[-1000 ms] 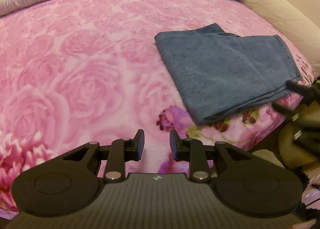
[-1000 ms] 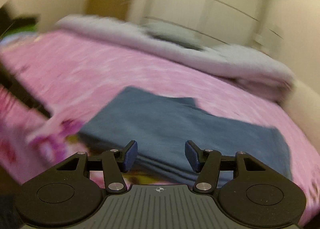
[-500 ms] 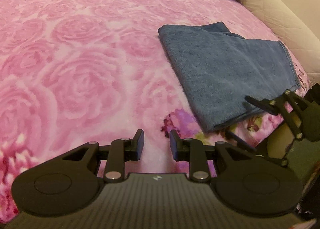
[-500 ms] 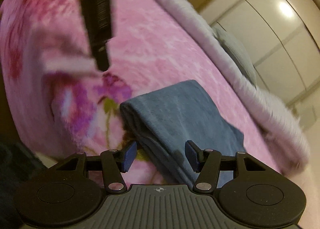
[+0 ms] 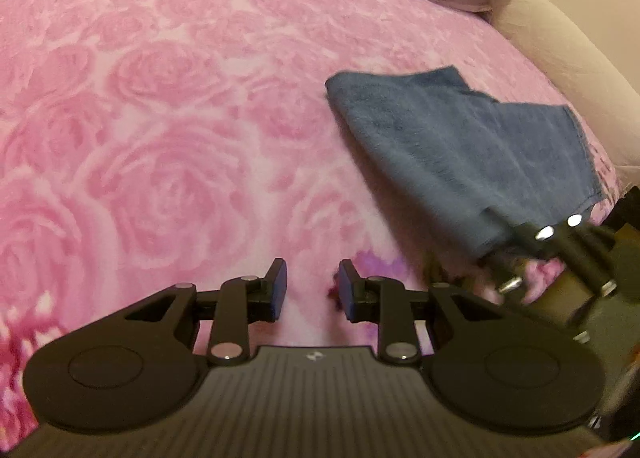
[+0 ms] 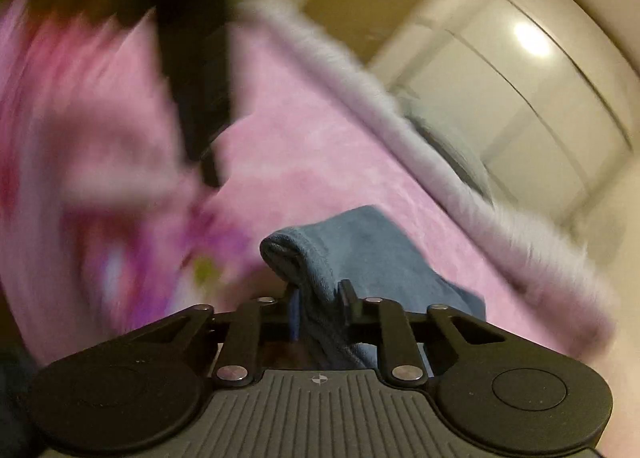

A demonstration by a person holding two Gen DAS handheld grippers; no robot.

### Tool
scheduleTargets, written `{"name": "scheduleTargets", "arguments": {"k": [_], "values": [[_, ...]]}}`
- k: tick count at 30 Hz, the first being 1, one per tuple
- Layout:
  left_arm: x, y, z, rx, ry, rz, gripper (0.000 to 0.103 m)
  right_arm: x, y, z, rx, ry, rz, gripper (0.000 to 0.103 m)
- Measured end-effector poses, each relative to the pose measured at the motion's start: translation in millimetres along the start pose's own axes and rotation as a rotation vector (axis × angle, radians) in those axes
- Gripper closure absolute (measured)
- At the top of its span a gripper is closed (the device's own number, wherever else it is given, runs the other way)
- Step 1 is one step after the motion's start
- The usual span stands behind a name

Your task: Fold clothes

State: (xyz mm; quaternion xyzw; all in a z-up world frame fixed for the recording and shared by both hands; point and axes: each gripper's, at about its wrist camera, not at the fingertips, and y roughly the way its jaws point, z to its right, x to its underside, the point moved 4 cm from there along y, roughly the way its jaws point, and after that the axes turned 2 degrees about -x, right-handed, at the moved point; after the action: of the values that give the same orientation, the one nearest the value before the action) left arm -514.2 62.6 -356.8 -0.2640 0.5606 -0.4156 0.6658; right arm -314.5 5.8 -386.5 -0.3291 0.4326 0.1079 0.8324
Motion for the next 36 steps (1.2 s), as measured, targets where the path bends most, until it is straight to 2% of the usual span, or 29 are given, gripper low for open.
{"name": "scheduleTargets", "arguments": {"k": [2,5,7,9,12,15,17,20,21,23,25,26,28,29,30,31,32,36], "values": [[-8,-2,5,-0.001,0.008,0.015,0.080,-11,-23,48,-0.029,0.342,0.052,0.087],[-24,-1,21,0.004,0.037,0.036,0.080,-3,-63,129,-0.043,0.848,0.169,0.087],[-35,2,38,0.025,0.066,0.051,0.080,20,-95,173,-0.003,1.075,0.253,0.087],[-46,10,61,0.063,0.107,0.063,0.080,47,-120,212,0.056,1.249,0.327,0.087],[-61,25,99,0.123,0.172,0.074,0.080,103,-149,255,0.196,1.442,0.370,0.088],[-70,48,139,0.175,0.224,0.063,0.080,170,-161,279,0.326,1.608,0.329,0.088],[-75,64,165,0.209,0.257,0.054,0.080,208,-157,286,0.340,1.722,0.296,0.087],[-77,84,201,0.249,0.303,0.039,0.080,246,-152,292,0.277,1.871,0.324,0.087],[-77,89,211,0.264,0.318,0.040,0.080,248,-153,295,0.262,1.868,0.342,0.085],[-75,97,227,0.290,0.333,0.038,0.080,240,-155,298,0.228,1.806,0.369,0.069],[-73,105,237,0.304,0.337,0.030,0.080,239,-152,301,0.197,1.793,0.396,0.060],[-72,108,241,0.305,0.338,0.024,0.080,239,-151,303,0.181,1.791,0.409,0.058],[-70,114,244,0.301,0.335,0.010,0.080,244,-141,307,0.187,1.804,0.380,0.058],[-69,116,245,0.298,0.333,0.003,0.080,248,-139,311,0.200,1.804,0.360,0.059],[-69,117,246,0.296,0.330,-0.001,0.080,252,-138,315,0.216,1.799,0.338,0.066],[-70,117,246,0.297,0.326,-0.002,0.080,250,-136,320,0.236,1.774,0.308,0.083],[-70,116,246,0.299,0.321,-0.002,0.080,240,-143,318,0.261,1.720,0.272,0.089],[-71,118,251,0.308,0.323,-0.001,0.080,186,-157,328,0.317,1.434,0.284,0.091]]}}
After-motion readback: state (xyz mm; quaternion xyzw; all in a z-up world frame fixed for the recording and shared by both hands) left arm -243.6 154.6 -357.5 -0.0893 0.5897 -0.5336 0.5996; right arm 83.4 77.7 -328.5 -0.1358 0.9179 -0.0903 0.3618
